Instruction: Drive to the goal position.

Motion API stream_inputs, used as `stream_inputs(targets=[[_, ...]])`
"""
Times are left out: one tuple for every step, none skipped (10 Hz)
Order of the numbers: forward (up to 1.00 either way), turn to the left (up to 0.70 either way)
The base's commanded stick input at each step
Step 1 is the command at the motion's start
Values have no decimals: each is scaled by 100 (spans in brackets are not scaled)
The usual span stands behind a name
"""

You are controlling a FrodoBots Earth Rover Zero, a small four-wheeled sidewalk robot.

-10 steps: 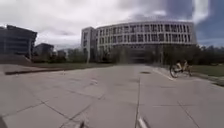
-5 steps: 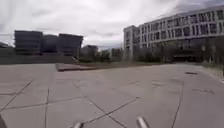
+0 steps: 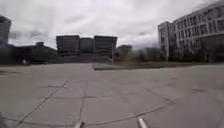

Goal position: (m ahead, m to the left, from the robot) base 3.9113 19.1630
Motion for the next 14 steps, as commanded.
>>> stream_inputs(targets=[[0,100],[0,100],[0,100],[0,100],[0,100],[0,100],[0,100],[0,100],[0,100],[0,100],[0,100],[0,100],[0,100],[0,100]])
